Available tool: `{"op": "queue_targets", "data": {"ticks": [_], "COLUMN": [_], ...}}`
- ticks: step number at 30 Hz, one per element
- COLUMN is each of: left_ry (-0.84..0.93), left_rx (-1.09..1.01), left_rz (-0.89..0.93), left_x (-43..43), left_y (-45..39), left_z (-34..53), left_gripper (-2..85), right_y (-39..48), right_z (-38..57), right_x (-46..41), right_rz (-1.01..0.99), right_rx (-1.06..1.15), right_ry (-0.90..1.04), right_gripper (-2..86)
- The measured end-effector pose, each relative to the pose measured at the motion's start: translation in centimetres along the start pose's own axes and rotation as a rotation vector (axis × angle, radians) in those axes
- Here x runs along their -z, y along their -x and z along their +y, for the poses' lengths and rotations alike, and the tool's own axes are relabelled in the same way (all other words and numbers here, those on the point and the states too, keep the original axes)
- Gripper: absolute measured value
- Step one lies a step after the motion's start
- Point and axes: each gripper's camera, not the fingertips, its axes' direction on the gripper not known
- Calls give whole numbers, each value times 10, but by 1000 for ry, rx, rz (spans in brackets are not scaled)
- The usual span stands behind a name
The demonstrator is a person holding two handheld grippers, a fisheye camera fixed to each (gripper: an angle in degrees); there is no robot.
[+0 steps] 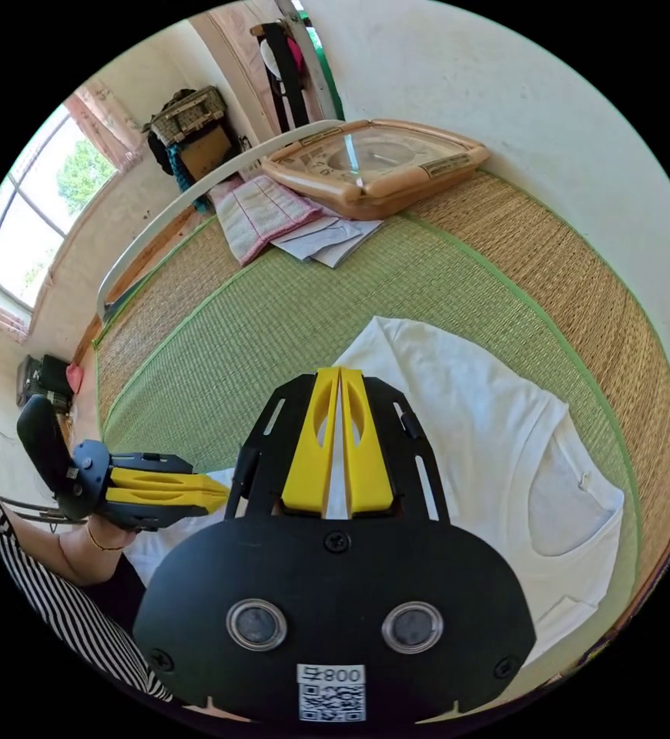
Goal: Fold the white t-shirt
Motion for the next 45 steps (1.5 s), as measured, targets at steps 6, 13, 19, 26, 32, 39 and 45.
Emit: {"op": "queue_targets", "data": {"ticks": [6, 13, 19, 26, 32, 39, 45], "left_ry": [22, -2, 28, 7, -20, -73, 72], "left_rx": [21, 28, 31, 37, 5, -25, -75], "left_rz": [-18, -13, -2, 18, 82, 69, 94], "left_x": [-2, 6, 4, 11, 15, 42, 55], "left_y": [14, 25, 34, 46, 51, 40, 9], "left_z": [8, 22, 34, 55, 77, 113, 154], "left_gripper": [2, 2, 2, 2, 2, 2, 2], "right_y": [40, 59, 46, 52, 58, 96, 148], "right_z": [29, 28, 11, 28, 108, 257, 352], "right_x": [-13, -16, -25, -13, 34, 89, 103], "right_rz": [-42, -29, 88, 25, -69, 5, 86], "right_rx": [77, 68, -18, -48, -121, -292, -412], "right_ry": [54, 17, 9, -10, -62, 44, 185], "right_gripper": [0, 1, 1, 1, 1, 0, 0]}}
